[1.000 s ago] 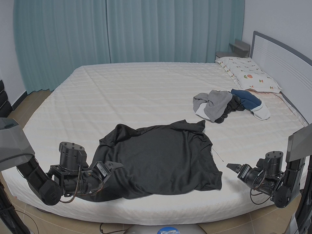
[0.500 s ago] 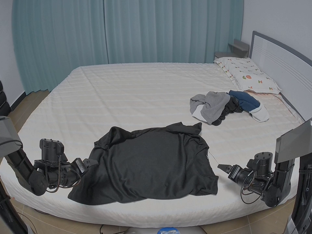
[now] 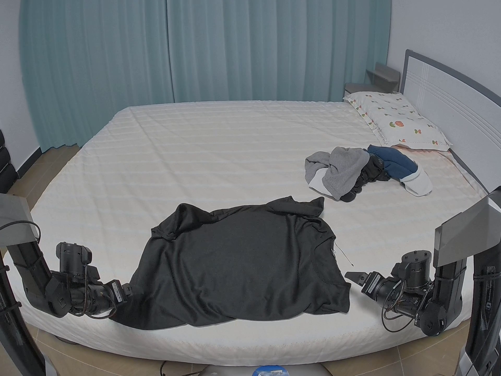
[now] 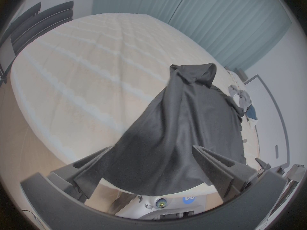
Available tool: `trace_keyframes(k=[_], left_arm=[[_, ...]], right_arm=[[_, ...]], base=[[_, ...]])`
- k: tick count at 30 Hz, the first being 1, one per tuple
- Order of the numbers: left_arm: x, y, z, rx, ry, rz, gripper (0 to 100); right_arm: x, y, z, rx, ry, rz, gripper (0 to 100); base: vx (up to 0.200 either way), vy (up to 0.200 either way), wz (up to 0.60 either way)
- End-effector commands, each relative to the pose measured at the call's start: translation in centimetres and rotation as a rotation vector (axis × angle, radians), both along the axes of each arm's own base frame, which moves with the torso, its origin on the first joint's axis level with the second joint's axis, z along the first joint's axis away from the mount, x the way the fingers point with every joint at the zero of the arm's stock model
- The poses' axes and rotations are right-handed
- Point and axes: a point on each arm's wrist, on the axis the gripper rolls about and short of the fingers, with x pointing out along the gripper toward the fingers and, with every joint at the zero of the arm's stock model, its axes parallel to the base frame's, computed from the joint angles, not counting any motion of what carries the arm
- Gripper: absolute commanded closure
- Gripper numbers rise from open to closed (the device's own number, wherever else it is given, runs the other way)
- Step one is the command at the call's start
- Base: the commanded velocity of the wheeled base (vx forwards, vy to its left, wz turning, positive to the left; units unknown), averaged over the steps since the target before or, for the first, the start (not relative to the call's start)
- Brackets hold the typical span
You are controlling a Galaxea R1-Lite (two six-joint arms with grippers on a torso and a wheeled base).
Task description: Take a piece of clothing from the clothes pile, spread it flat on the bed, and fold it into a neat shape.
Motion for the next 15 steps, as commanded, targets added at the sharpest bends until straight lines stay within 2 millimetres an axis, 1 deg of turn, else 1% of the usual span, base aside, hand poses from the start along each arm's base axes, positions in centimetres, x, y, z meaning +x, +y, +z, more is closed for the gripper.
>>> trace_keyframes(k=[1,3,9,15], left_arm=[[-0.7,0.5,-1.3,0.006,0.064,0.006,0],[-0.5,0.5,-1.7,0.013,0.073,0.01,0],[-0.4,0.6,-1.7,0.014,0.074,0.015,0],[-0.5,0.8,-1.8,0.058,0.079,0.051,0]], right_arm=[[-0.3,-0.1,0.1,0.01,0.008,-0.008,0],[-0.6,-0.2,0.1,0.011,0.016,-0.01,0],[-1.2,-0.2,0.5,0.008,0.02,-0.005,0],[-1.4,-0.2,0.8,0.009,0.015,-0.001,0]], base=[[0.0,0.0,0.0],[0.0,0.0,0.0],[0.0,0.0,0.0],[0.0,0.0,0.0]])
